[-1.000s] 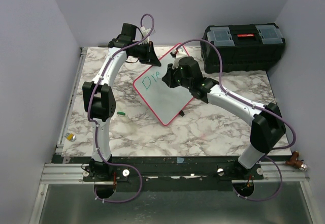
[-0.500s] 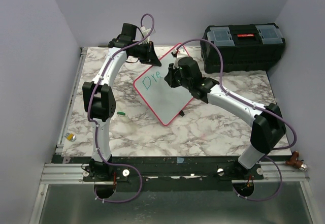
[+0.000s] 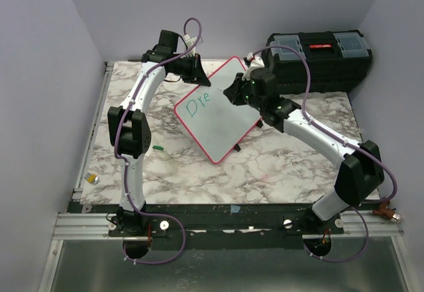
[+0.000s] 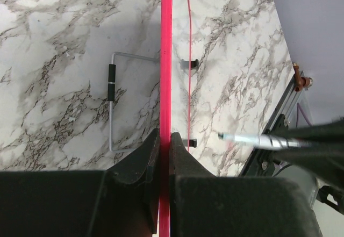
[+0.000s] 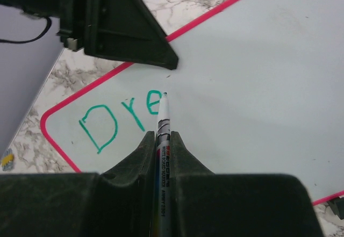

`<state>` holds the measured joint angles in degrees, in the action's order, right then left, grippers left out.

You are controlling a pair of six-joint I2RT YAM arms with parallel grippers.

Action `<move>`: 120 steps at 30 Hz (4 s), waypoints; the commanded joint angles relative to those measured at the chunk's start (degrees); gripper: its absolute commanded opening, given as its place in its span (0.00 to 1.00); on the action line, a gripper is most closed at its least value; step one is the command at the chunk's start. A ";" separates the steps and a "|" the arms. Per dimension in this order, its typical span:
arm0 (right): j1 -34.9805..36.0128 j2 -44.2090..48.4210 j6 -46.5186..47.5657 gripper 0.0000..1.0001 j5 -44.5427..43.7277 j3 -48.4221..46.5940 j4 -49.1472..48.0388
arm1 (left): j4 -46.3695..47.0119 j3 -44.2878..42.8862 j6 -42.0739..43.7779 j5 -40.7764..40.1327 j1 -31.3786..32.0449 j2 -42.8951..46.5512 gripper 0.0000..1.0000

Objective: Write a sentence on the whiteboard

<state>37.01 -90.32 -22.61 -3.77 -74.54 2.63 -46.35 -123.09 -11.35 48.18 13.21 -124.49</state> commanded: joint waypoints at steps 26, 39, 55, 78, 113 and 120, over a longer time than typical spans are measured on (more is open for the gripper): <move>-1.77 -4.94 0.83 0.01 6.61 -1.28 -6.15 | -2.34 -0.04 3.43 -0.57 3.18 1.26 0.00; -1.77 -6.79 0.99 0.01 10.89 -1.34 -5.32 | -2.26 -0.38 3.27 -0.42 3.23 1.37 0.00; -1.77 -5.10 1.19 0.01 12.68 3.88 -5.35 | -2.65 -1.45 3.09 -0.72 3.31 1.01 0.00; -1.78 -3.71 1.67 0.01 6.03 2.81 -4.66 | -2.87 -1.27 3.25 -0.91 3.48 1.19 0.00; -1.77 -4.38 1.38 0.01 7.09 2.53 -4.40 | -2.79 -1.45 3.45 -1.12 3.51 1.21 0.00; -1.77 -3.40 1.69 0.01 7.11 4.01 -4.04 | -2.89 -1.61 3.36 -1.18 3.43 1.20 0.00</move>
<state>34.94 -94.48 -21.98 3.09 -72.49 -3.36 -46.63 -123.76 -10.83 47.18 14.11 -124.11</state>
